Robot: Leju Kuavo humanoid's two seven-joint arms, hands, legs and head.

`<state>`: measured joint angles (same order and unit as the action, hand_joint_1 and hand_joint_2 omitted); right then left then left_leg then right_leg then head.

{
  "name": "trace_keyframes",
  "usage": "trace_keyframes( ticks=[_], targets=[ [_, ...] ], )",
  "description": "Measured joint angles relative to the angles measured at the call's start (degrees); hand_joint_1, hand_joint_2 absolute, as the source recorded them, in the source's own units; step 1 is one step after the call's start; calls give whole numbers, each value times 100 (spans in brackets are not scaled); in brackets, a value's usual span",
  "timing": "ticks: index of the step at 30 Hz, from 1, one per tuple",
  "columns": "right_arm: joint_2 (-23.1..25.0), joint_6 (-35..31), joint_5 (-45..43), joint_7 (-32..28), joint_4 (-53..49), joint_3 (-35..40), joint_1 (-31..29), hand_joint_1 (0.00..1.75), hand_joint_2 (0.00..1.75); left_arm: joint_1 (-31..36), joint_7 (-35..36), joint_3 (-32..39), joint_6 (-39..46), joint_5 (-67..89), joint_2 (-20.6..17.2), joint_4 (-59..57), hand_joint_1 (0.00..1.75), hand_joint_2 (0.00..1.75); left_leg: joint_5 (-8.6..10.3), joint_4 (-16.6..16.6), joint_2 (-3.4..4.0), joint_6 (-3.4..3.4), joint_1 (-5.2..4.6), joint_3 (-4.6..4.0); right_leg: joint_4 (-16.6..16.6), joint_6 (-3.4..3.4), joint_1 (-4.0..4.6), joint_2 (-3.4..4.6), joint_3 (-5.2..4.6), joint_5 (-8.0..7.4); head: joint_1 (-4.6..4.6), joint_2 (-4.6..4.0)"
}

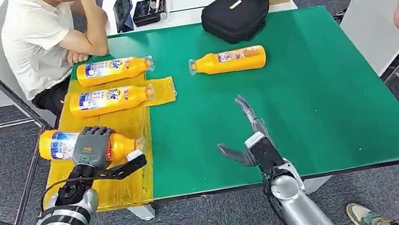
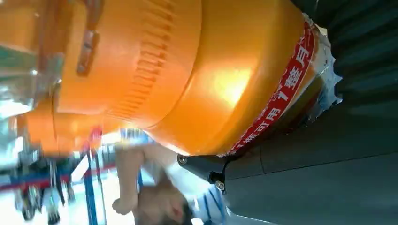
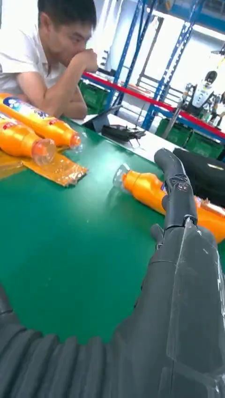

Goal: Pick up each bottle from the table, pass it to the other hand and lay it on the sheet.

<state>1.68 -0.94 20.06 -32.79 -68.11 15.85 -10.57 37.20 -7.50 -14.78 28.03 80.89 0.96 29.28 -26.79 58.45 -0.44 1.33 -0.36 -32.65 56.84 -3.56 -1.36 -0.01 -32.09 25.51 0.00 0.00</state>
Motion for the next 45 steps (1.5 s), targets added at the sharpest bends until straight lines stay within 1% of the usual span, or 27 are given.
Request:
trace_keyframes(
  ticks=[3, 9, 10, 11, 12, 13, 15, 24, 28, 41, 45],
  targets=[
    [2, 28, -2, -39, 2, -37, 14, 0, 175, 168, -2, -135, -811, -2, -52, -243, 175, 175, 0, 0, 0, 0, 0, 0, 0, 0, 0, 0, 0, 0, 0, 0],
    [13, 116, 0, -66, 33, -85, 12, 0, 175, 395, -271, -194, -1301, -456, -55, -522, 175, 175, 2, 0, -5, -1, 1, 6, 1, 0, 1, -4, 6, -1, 0, 0],
    [15, 118, 4, -66, 35, -85, 13, 0, 175, 408, -319, -188, -1407, -591, -48, -542, 105, 175, 2, 0, -7, -1, 2, 6, 1, 0, 1, -7, 7, 0, 0, 0],
    [15, 122, 9, -66, 44, -87, 14, 0, 175, 418, -345, -177, -1503, -715, -35, -557, 16, 175, 2, 0, -8, -1, 2, 6, 1, 0, 1, -8, 7, 0, 0, 0],
    [17, 122, 11, -66, 52, -87, 14, 0, 175, 429, -347, -166, -1560, -765, -11, -570, 3, 175, 2, 0, -10, -1, 2, 6, 1, 0, 1, -10, 9, 0, 0, 0],
    [24, 122, 13, -66, 61, -90, 14, 0, 175, 440, -345, -162, -1593, -789, 7, -579, 0, 175, 2, 0, -10, -1, 1, 6, 2, 0, 1, -10, 9, 0, 0, 0],
    [46, 125, 15, -66, 77, -98, 13, 0, 175, 478, -345, -155, -1726, -837, 35, -599, 0, 175, 2, 0, -10, -1, 1, 6, 1, 0, 0, -10, 10, 0, 0, 0],
    [94, 129, 37, -70, 243, -133, -51, 0, 175, 764, 42, -83, -2876, -1156, 138, -797, 0, 175, 2, 0, -10, -1, 0, 13, 1, 0, 0, -10, 18, -1, 0, 0],
    [94, 129, 42, -79, 339, -157, -113, 0, 175, 820, 103, -59, -3007, -1224, 149, -854, 0, 175, 2, 0, -10, -1, 1, 14, 1, 0, 1, -10, 18, 0, 0, 0],
    [94, 124, 42, -87, 494, -177, -163, 0, 175, 844, 114, -24, -3046, -1239, 173, -909, 0, 175, 2, -1, -10, -1, 0, 15, 1, 0, 0, -10, 21, -1, 0, 0],
    [96, 90, 55, -142, 564, -208, -190, 0, 175, 877, 24, -37, -3149, -1183, 182, -909, 0, 175, 2, -1, -10, -1, 1, 17, 2, 0, 0, -10, 21, -1, 0, 0]
  ],
)
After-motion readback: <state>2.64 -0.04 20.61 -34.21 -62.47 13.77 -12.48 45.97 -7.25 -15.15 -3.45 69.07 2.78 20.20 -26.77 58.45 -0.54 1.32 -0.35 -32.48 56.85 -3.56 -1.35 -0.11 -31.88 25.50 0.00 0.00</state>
